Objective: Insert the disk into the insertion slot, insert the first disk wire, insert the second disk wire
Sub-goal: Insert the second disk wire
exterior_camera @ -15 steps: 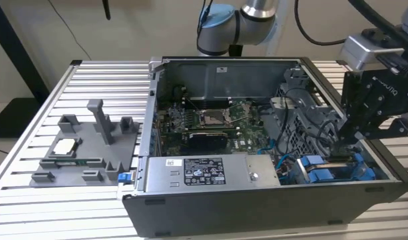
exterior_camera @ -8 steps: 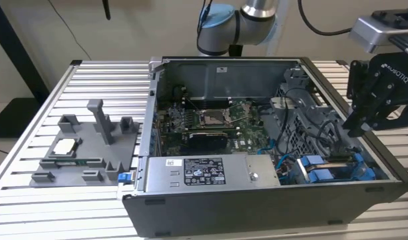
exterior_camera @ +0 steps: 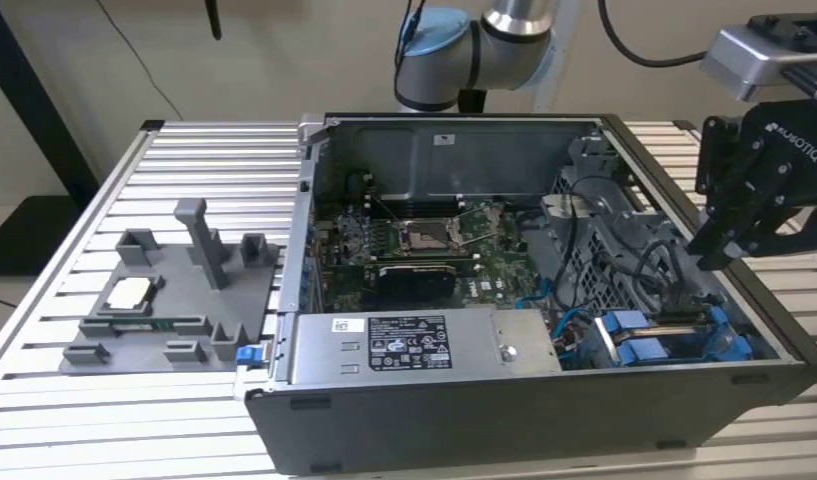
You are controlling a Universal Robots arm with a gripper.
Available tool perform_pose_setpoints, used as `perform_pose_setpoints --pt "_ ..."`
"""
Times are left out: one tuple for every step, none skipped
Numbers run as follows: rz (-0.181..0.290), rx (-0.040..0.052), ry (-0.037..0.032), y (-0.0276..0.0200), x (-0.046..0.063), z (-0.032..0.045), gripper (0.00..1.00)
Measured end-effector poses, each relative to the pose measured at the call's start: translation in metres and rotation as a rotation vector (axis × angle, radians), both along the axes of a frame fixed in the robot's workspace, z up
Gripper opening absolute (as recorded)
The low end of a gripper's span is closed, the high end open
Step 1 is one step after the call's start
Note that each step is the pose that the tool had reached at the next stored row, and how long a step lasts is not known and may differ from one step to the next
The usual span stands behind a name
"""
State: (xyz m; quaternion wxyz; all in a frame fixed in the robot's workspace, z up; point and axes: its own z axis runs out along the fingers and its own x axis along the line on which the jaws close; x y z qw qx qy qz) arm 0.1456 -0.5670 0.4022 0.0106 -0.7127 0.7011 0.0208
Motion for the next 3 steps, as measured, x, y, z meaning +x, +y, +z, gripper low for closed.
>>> perform_pose_setpoints --pt "0.0 0.0015 0.0 0.0 0.0 0.0 0.24" --pt "0.0 0.0032 0.0 0.0 0.0 -0.0001 0.24" --pt "0.0 0.0047 0.0 0.0 0.0 0.0 0.24"
